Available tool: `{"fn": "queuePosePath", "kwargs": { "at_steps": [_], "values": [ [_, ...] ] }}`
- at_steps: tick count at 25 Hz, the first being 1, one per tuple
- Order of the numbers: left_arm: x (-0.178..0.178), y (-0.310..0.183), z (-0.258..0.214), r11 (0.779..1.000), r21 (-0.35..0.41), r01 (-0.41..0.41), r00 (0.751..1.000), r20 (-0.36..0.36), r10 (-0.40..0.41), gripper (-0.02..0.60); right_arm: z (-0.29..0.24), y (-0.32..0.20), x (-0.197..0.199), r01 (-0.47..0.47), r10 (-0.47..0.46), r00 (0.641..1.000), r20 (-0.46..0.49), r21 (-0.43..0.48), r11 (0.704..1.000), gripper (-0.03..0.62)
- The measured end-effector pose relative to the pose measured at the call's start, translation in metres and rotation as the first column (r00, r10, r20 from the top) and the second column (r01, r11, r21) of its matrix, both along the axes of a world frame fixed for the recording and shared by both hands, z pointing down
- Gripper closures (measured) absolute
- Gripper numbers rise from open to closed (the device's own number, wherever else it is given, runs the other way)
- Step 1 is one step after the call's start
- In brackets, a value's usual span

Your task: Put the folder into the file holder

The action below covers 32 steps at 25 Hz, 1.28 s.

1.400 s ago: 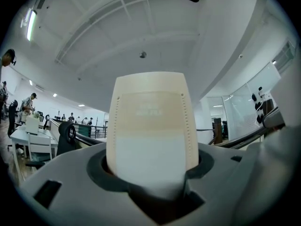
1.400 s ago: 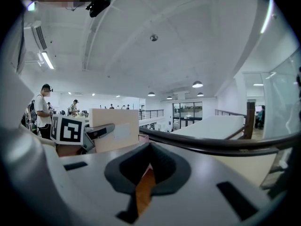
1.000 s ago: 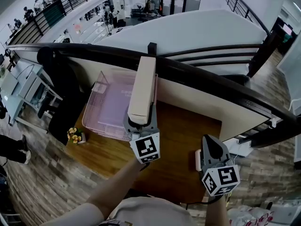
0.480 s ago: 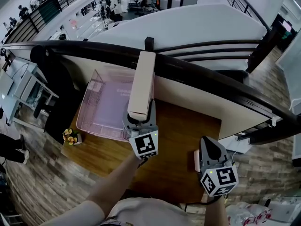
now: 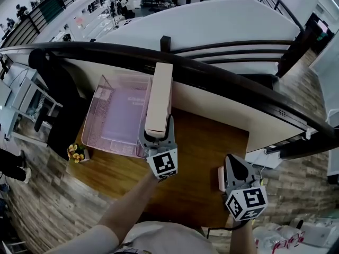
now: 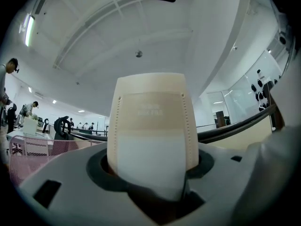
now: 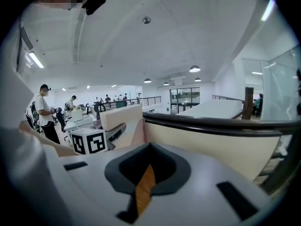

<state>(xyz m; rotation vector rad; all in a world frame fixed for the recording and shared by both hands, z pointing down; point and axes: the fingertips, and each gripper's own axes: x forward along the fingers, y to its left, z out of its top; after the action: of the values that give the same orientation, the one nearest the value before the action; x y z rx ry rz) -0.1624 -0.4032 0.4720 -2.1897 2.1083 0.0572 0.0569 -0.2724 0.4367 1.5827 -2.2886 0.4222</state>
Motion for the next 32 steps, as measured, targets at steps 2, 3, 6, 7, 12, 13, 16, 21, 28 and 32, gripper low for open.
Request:
{"fn": "queuePosePath", "kwargs": {
  "at_steps": [2, 3, 6, 7, 12, 13, 16, 21, 28, 32],
  "values": [
    [-0.001, 0.0, 0.012, 1.0, -0.01, 0.001, 1.0, 0.0, -0.001, 0.284, 0.004, 0.001, 0.0, -0.002, 0.002, 1.0, -0.001, -0.01, 1.0, 0.591],
    [-0.001, 0.0, 0.016, 1.0, -0.013, 0.0, 1.0, 0.003, 0.0, 0.284, 0.006, 0.001, 0.0, -0.003, 0.003, 1.0, -0.001, -0.014, 1.0, 0.591],
    [0.0, -0.001, 0.027, 1.0, -0.02, 0.001, 1.0, 0.007, -0.001, 0.284, 0.012, 0.004, 0.001, -0.006, 0.006, 1.0, -0.003, -0.029, 1.0, 0.591],
    [0.001, -0.001, 0.031, 1.0, -0.025, 0.002, 1.0, 0.009, -0.002, 0.284, 0.014, 0.004, 0.001, -0.008, 0.008, 1.0, -0.004, -0.034, 0.999, 0.591],
    [0.001, -0.003, 0.05, 0.998, -0.068, 0.005, 1.0, 0.027, -0.003, 0.282, 0.024, 0.008, 0.001, -0.01, 0.01, 1.0, 0.0, -0.057, 0.998, 0.591],
    [0.001, -0.003, 0.052, 0.998, -0.069, 0.002, 1.0, 0.031, 0.0, 0.282, 0.026, 0.009, 0.001, -0.011, 0.011, 1.0, 0.001, -0.061, 0.998, 0.591],
    [0.003, -0.003, 0.054, 0.998, -0.069, -0.01, 0.999, 0.037, 0.013, 0.282, 0.03, 0.009, 0.002, -0.014, 0.015, 1.0, 0.01, -0.073, 0.997, 0.591],
    [0.006, -0.002, 0.058, 0.996, -0.079, -0.044, 0.998, 0.034, 0.047, 0.279, 0.036, 0.009, -0.002, -0.008, 0.011, 1.0, 0.029, -0.085, 0.996, 0.591],
    [0.017, 0.007, 0.055, 0.98, -0.138, -0.14, 0.99, -0.005, 0.141, 0.176, 0.029, 0.012, -0.011, 0.014, -0.011, 0.999, 0.039, -0.069, 0.998, 0.591],
    [0.016, 0.016, 0.049, 0.975, -0.161, -0.156, 0.988, -0.027, 0.153, 0.16, 0.018, 0.014, -0.018, 0.033, -0.031, 0.999, 0.038, -0.04, 0.999, 0.591]
  ]
}}
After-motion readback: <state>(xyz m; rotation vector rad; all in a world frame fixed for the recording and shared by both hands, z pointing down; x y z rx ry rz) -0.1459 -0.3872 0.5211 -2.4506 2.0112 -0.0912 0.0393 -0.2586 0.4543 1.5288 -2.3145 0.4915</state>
